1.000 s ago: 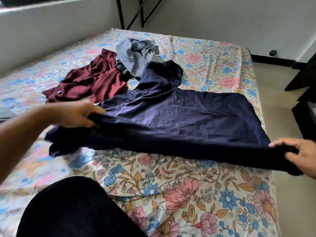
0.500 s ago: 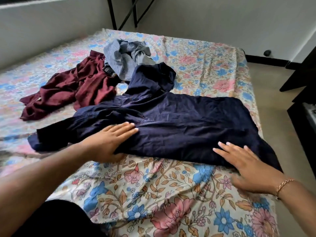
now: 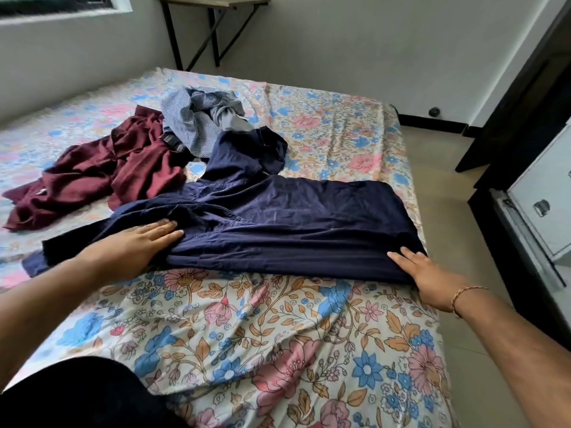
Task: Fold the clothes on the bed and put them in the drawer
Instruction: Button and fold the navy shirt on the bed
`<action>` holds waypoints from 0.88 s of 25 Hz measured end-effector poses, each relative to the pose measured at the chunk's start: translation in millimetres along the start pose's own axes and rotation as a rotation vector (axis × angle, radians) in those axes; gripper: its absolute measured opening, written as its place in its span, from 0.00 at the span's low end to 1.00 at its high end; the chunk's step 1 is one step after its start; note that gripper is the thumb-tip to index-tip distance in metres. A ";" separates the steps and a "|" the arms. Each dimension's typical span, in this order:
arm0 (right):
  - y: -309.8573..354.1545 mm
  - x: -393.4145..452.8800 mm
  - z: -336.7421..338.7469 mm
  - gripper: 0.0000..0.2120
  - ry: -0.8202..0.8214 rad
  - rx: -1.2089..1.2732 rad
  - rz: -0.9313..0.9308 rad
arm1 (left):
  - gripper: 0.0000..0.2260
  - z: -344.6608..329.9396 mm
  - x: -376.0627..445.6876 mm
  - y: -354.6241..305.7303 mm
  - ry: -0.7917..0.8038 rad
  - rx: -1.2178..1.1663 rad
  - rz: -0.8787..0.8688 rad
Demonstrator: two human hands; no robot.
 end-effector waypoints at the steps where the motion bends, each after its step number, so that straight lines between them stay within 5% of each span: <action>1: -0.2 -9.2 -1.0 0.47 -0.001 -0.014 -0.010 | 0.36 5.1 -3.9 -1.7 0.007 -0.004 -0.019; 9: -52.6 -84.3 -52.8 0.47 0.076 -0.028 0.037 | 0.40 49.9 -84.2 -46.3 0.255 -0.087 -0.189; 11: -24.1 -90.1 -45.4 0.40 0.069 -0.158 -0.035 | 0.45 43.6 -83.5 -52.2 0.373 0.035 -0.146; 13: 34.1 -91.2 -25.2 0.43 0.030 -0.295 -0.115 | 0.46 46.2 -79.1 -51.5 0.394 0.000 -0.129; 16: 147.8 -80.4 -24.1 0.21 -0.314 -0.170 0.112 | 0.41 67.1 -80.0 -50.1 0.224 -0.187 -0.128; 19: 254.5 -56.9 -58.5 0.23 -0.361 0.116 0.454 | 0.30 83.3 -97.6 -44.0 -0.116 -0.305 -0.005; 22: 314.3 -28.3 -82.1 0.26 -0.322 0.134 0.603 | 0.25 80.0 -127.0 -22.7 -0.367 -0.314 0.342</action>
Point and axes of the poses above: each hand's wrist, its own x-axis towards the middle knuckle, its own z-axis out of the back of the hand, y = z × x, the point moved 2 cm from there along x, towards the middle knuckle, and after that the axes turned 13 degrees about x, right-handed, at the moved point
